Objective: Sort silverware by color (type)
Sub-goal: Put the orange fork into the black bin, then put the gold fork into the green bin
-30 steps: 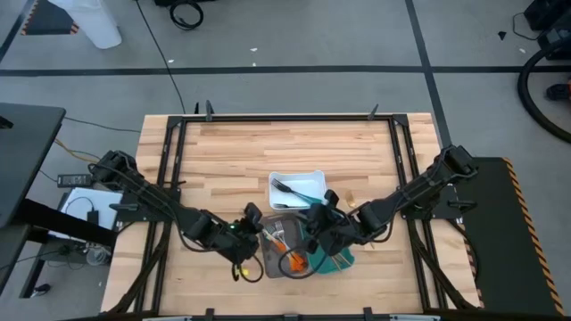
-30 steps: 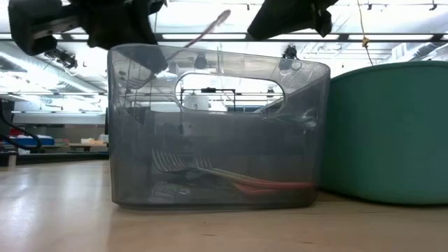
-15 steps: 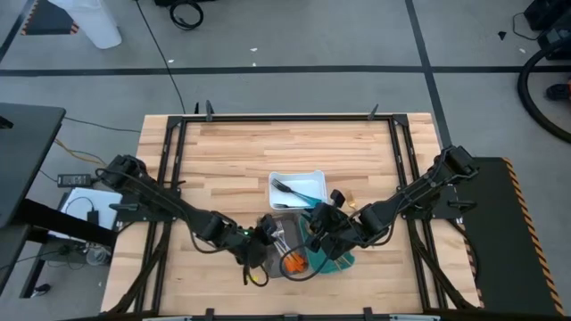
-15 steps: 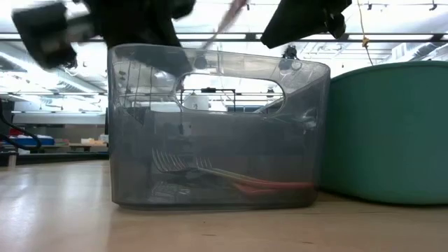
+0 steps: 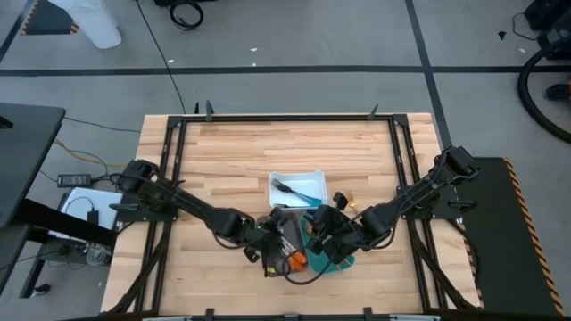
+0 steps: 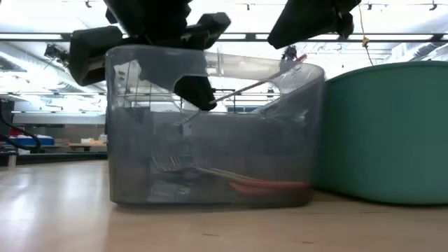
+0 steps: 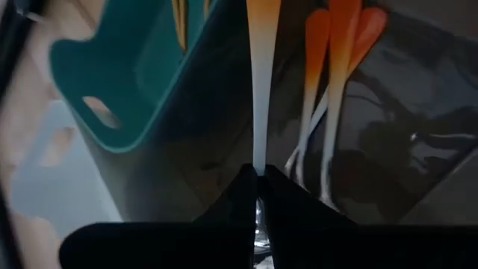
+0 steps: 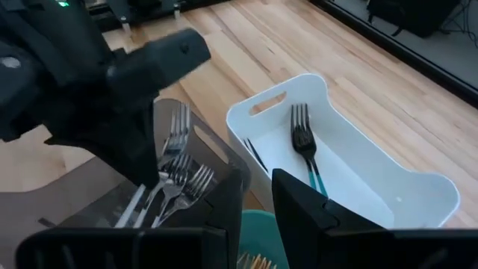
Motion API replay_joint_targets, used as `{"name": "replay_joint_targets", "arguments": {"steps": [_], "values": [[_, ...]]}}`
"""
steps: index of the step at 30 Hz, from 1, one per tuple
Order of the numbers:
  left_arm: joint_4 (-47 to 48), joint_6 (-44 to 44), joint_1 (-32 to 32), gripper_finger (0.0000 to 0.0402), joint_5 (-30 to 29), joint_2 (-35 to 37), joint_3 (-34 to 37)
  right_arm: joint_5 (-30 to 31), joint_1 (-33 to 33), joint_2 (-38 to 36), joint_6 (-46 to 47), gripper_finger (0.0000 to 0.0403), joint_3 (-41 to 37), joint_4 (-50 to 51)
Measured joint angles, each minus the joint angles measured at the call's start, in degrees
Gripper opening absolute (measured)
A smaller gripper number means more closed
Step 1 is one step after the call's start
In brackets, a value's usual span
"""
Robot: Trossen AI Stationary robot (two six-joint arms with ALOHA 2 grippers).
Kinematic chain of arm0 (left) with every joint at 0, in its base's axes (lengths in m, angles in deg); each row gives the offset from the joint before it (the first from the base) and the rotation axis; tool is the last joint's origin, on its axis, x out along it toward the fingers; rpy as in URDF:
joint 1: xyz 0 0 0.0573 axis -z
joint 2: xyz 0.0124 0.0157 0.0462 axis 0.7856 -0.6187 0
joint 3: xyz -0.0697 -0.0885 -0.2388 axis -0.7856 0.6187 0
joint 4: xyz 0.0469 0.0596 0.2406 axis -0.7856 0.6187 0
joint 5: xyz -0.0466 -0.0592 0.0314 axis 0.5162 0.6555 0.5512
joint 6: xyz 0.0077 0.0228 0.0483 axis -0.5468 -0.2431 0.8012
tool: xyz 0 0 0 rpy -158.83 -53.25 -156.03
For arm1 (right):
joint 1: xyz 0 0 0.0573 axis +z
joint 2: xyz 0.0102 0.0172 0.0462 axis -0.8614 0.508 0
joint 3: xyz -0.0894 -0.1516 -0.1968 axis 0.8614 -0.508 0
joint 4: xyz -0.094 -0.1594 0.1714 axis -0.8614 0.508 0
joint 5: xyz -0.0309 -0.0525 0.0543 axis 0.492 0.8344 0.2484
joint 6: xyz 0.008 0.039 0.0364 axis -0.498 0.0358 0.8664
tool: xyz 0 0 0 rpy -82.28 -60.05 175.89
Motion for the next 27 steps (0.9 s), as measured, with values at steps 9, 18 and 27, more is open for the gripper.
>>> {"name": "replay_joint_targets", "arguments": {"steps": [9, 18, 27], "values": [[0.5, -4.1, -1.9, 0.0019, 5.0, -0.4, 0.2, 0.8, 0.5, 0.0, 0.4, 0.0086, 0.0, -0.6], [1.3, -4.2, -1.7, 0.008, 5.4, -1.6, 0.3, 0.9, 0.5, 0.0, 0.8, 0.0086, 0.0, -0.9], [2.3, -4.1, -0.3, 0.01, 3.8, 1.7, 0.3, -1.3, 0.5, 0.0, 2.9, 0.0086, 0.0, 0.0]]}}
